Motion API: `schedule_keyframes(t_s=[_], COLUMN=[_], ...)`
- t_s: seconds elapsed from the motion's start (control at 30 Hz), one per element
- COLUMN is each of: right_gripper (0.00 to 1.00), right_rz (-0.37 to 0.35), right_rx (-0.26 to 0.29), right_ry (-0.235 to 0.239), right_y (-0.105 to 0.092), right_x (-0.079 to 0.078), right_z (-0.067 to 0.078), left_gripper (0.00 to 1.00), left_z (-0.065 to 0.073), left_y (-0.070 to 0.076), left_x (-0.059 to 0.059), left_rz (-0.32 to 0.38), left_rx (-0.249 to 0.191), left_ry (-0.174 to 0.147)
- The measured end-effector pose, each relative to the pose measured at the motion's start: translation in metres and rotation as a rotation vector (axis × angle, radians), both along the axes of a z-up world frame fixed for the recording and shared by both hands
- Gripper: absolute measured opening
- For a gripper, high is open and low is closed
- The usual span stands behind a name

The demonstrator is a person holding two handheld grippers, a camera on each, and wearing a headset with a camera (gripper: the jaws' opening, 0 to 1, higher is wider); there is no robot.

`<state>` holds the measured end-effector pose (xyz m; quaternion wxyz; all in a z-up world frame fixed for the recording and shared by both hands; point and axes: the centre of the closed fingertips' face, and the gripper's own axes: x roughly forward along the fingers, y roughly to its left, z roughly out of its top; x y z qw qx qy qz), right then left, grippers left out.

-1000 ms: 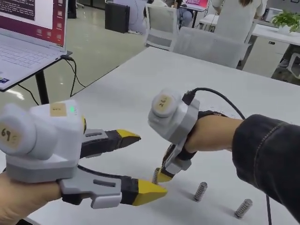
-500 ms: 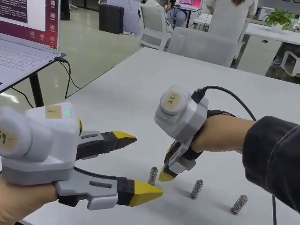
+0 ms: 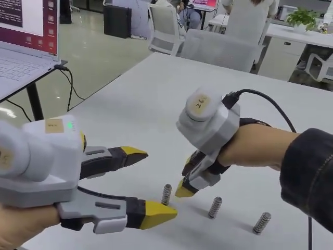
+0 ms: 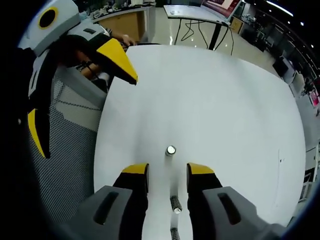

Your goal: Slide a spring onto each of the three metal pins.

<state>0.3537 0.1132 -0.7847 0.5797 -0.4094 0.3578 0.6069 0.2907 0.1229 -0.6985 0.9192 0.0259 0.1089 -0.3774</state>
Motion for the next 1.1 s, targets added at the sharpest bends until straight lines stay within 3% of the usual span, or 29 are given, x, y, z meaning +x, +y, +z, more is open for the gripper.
schedule_keyframes(t_s=[0.67, 1.1], right_gripper=[0.3, 0.32], right_rz=[-0.094, -0.152], right_rx=[0.098, 0.13], right_ry=[-0.023, -0.036], right_y=[-0.025, -0.047], right_x=[0.007, 0.014], right_z=[0.022, 0.031], left_gripper=[0.65, 0.65], left_z=[-0.003, -0.005], left_y=[-0.002, -0.002], left_x=[-0.003, -0.004], left_rz=[-0.015, -0.018], left_rx=[0.0, 0.004], left_ry=[0.016, 0.026])
